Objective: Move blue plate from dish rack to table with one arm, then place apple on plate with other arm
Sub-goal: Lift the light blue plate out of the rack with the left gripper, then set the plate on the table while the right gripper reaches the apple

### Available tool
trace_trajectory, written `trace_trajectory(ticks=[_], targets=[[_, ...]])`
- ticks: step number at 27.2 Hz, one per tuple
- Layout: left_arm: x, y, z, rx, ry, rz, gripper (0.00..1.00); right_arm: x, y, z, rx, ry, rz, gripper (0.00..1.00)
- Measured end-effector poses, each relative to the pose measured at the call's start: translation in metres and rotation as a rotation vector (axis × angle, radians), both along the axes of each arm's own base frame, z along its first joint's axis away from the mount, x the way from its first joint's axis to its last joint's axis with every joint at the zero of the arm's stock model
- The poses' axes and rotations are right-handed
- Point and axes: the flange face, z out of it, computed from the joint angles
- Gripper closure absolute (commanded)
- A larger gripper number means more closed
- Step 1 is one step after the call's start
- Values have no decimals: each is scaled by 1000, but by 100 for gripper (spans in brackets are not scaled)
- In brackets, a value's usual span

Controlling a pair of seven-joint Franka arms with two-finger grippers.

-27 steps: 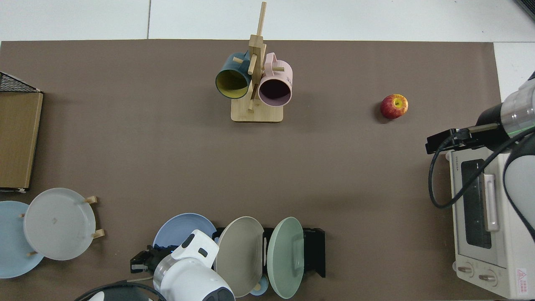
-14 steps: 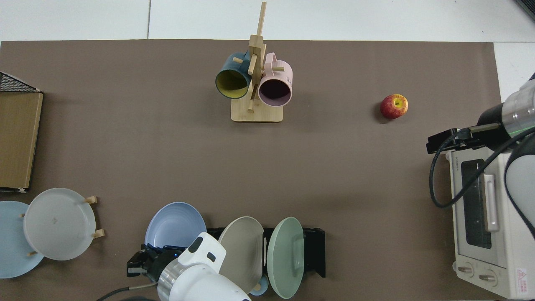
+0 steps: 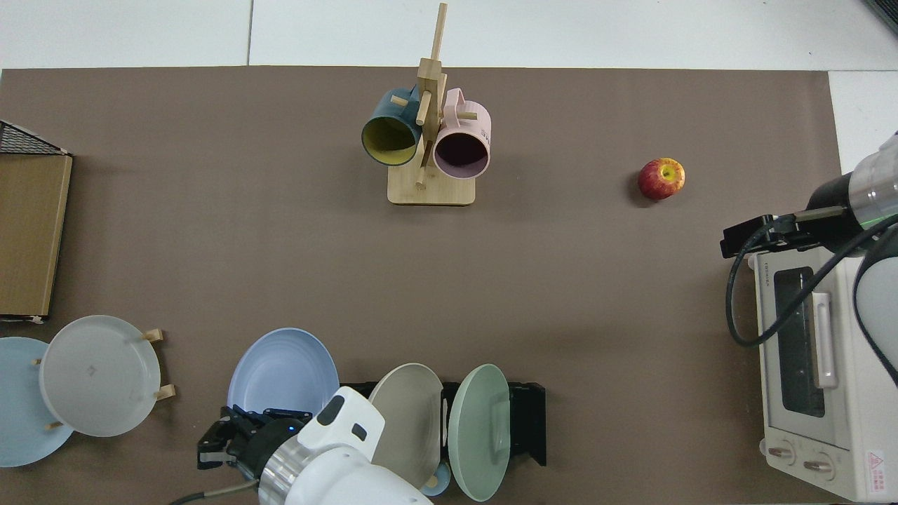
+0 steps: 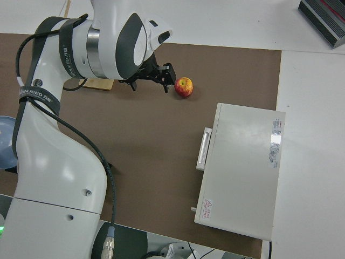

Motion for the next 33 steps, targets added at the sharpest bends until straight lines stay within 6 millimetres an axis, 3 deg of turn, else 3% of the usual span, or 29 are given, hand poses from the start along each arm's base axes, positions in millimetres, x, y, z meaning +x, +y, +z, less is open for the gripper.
trace_trajectory(ticks=[5,12,18,21,26,33], targets=[[42,25,26,-51,-19,46,100,0,-15,-1,0,7,-26,0],[105,51,37,-147,-15,108,100,-1,-27,1,0,2,-40,0],[165,91,33,-263,-33,144,100,7,-23,8,0,-65,-32,0],[185,115,26,-340,-25,153,100,15,-20,6,1,-106,-29,0],[203,145,21,-464,-24,162,100,37,-20,-21,3,-123,-29,0],[216,148,10,-543,-34,152,100,79,-22,-72,-8,-109,-27,0]])
